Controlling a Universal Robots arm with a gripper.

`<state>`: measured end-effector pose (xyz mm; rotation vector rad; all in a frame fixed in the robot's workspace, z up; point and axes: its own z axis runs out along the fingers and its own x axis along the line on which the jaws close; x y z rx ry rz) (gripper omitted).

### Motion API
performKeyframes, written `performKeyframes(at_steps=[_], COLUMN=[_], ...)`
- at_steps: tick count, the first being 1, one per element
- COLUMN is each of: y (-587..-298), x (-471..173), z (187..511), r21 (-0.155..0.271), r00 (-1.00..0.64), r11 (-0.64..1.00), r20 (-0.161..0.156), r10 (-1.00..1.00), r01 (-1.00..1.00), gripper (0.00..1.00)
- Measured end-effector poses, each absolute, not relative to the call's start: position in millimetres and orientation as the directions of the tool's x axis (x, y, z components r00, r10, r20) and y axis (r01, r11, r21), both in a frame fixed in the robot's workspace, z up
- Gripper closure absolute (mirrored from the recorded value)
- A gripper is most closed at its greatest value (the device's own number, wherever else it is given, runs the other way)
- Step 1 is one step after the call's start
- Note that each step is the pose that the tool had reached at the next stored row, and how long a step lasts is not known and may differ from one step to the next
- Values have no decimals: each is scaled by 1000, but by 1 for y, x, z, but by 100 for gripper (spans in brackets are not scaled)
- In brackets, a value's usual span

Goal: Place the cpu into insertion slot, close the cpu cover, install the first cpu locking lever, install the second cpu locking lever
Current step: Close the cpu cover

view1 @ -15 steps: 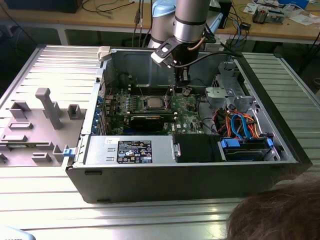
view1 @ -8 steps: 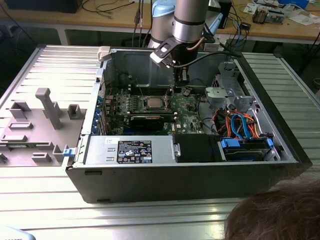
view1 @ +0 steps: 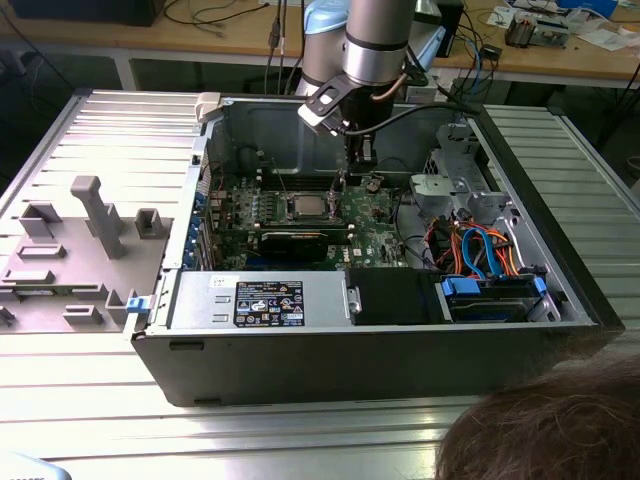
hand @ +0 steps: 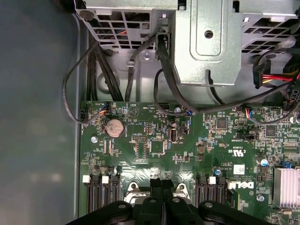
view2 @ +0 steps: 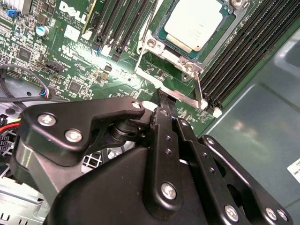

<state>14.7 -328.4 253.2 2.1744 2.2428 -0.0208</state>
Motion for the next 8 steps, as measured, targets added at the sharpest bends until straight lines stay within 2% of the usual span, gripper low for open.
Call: performKeyframes(at_steps=[8], y=[-328], x=[12], z=[253], r21=[3], r00=[-31], r11=[31], r20=[-22], r10=[999], r01=[1000], gripper=[89])
